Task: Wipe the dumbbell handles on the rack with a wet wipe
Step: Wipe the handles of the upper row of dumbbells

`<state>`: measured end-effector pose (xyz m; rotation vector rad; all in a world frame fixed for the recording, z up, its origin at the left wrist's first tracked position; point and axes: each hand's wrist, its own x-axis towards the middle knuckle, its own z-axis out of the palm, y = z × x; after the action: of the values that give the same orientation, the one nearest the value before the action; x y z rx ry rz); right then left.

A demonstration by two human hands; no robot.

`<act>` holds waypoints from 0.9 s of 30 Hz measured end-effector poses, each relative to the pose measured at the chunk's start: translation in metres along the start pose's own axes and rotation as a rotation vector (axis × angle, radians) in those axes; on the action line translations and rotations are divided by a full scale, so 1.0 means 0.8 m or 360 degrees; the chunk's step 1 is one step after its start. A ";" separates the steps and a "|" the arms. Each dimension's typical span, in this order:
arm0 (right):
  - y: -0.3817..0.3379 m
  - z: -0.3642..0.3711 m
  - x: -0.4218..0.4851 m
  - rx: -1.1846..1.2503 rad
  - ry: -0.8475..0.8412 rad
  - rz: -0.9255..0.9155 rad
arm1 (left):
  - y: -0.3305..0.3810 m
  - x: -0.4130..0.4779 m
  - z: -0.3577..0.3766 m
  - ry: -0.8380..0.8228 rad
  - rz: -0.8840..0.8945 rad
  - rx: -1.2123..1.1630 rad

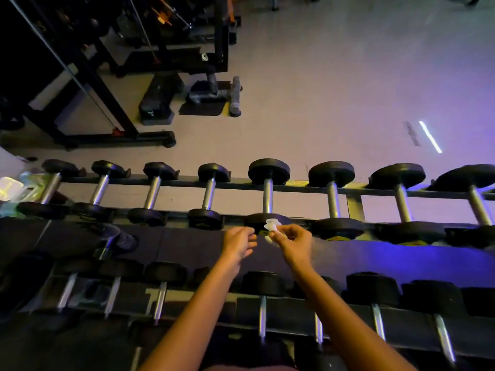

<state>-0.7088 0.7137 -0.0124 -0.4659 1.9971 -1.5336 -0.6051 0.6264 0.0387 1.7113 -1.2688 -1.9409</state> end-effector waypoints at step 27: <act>-0.037 0.017 0.122 -0.0324 0.0010 0.0063 | 0.032 0.083 0.040 -0.0087 -0.0666 -0.0224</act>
<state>-0.7784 0.6374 -0.0087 -0.4995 2.1647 -1.3156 -0.6606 0.5795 0.0103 1.9825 -0.8094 -2.2523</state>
